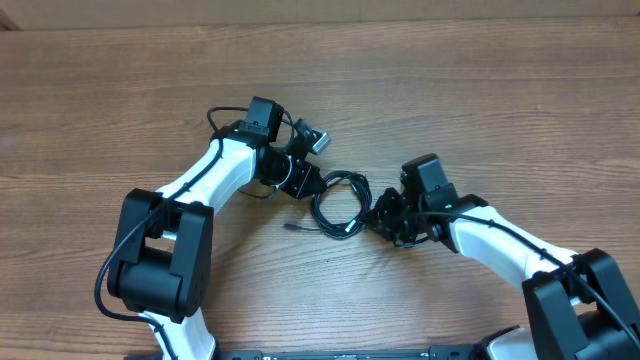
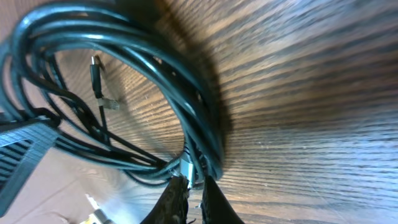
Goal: Untangle cables
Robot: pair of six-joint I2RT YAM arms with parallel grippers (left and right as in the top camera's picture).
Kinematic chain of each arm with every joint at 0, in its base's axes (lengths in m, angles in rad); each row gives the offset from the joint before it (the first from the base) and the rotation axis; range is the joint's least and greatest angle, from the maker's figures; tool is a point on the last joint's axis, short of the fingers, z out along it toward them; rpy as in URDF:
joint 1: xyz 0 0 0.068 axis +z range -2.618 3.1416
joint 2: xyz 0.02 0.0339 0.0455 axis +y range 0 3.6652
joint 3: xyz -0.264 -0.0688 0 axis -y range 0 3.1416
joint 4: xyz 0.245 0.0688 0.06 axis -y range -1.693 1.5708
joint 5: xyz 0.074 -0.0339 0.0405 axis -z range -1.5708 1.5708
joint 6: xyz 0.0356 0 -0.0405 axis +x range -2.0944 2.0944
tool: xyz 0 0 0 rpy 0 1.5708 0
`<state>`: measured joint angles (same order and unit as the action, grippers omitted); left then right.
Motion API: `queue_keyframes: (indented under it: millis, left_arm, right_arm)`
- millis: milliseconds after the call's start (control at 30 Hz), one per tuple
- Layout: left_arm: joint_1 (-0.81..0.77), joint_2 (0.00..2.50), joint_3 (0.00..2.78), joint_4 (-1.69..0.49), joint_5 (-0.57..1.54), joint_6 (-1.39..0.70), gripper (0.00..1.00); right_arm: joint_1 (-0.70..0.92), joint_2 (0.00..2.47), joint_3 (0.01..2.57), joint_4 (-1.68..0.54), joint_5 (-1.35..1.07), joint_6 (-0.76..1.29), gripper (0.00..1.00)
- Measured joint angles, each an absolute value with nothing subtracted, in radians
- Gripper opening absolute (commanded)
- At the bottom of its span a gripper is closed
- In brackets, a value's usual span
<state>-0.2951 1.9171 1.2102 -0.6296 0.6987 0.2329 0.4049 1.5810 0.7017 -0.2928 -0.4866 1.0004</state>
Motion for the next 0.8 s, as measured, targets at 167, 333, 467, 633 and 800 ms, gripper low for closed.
queue_keyframes:
  millis: [167,333,467,633,800]
  left_arm:
    - [-0.295,1.917,1.210,-0.632,0.737,0.260,0.04]
    - [-0.295,1.917,1.210,-0.632,0.749,0.266,0.04]
    - [-0.295,1.917,1.210,-0.632,0.750,0.266,0.04]
    - [-0.295,1.917,1.210,-0.632,0.767,0.266,0.04]
    - [-0.295,1.917,1.210,-0.632,0.771,0.266,0.04]
  right_arm:
    - [0.455,1.581,0.702,-0.296,-0.435,1.010,0.09]
    - [0.468,1.581,0.702,-0.300,-0.392,1.033,0.09]
    - [0.484,1.581,0.702,-0.300,-0.366,1.047,0.09]
    - [0.517,1.581,0.702,-0.305,-0.331,1.065,0.09]
    - [0.546,1.581,0.702,-0.305,-0.305,1.074,0.09]
